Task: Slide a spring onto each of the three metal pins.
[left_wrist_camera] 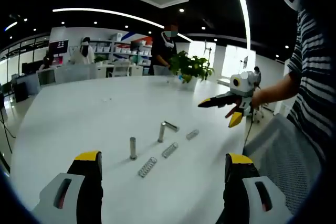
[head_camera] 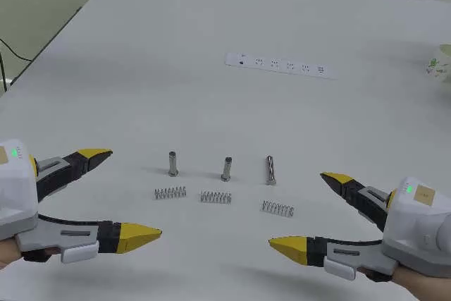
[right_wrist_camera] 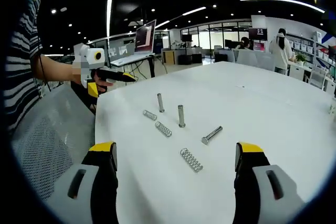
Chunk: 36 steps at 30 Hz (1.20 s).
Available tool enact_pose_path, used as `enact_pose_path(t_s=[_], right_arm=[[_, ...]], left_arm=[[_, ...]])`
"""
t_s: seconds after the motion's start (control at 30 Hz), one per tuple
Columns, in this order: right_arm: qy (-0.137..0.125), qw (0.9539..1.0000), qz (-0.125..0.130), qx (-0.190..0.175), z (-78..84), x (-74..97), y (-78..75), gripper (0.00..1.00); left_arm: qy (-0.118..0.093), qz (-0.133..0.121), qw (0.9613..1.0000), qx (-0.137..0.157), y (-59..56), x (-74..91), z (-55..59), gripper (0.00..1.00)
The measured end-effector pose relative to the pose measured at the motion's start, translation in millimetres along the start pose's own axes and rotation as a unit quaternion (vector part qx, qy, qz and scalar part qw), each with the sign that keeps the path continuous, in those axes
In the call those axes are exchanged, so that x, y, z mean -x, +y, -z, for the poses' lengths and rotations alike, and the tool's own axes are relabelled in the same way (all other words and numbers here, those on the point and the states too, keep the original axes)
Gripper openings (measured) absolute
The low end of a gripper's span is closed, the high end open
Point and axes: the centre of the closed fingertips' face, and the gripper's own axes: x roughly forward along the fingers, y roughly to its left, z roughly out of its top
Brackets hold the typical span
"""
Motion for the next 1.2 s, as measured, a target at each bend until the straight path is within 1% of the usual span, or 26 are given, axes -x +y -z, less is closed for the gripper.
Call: enact_pose_path(t_s=[0.17, 0.27, 0.4, 0.63, 0.73, 0.87, 1.0, 1.2], right_arm=[[-0.008, 1.0, 0.003, 0.0, -5.9, 1.9, -1.3, 0.93], [-0.008, 1.0, 0.005, -0.001, -5.9, 1.4, -4.0, 0.92], [-0.005, 1.0, 0.004, -0.005, -3.6, -0.8, -5.7, 0.92], [0.003, 1.0, 0.001, -0.003, 0.5, -1.3, -3.1, 0.92], [0.003, 1.0, 0.003, -0.004, 0.9, 0.0, -5.0, 0.91], [0.004, 1.0, 0.004, -0.004, 0.9, 1.4, -6.2, 0.91], [0.003, 1.0, 0.006, -0.005, 1.6, 2.4, -7.2, 0.91], [0.008, 0.9999, 0.007, -0.006, 5.4, 4.6, -6.9, 0.91]], left_arm=[[-0.01, -0.005, 0.9999, 0.003, 4.6, 3.0, -7.3, 0.92], [-0.009, -0.009, 0.9999, 0.006, 7.0, 3.9, -6.0, 0.92], [-0.003, -0.01, 0.9999, 0.009, 8.0, 4.5, -0.7, 0.91], [0.0, -0.007, 0.9999, 0.01, 4.9, 2.9, 1.4, 0.91], [-0.001, -0.006, 0.9999, 0.011, 4.3, 2.2, 0.7, 0.91], [0.0, -0.014, 0.9998, 0.011, 8.5, 2.9, 0.1, 0.91], [-0.002, -0.014, 0.9999, 0.009, 9.0, 4.6, -2.8, 0.91], [0.0, -0.013, 0.9999, 0.009, 9.0, 5.3, -3.4, 0.91]])
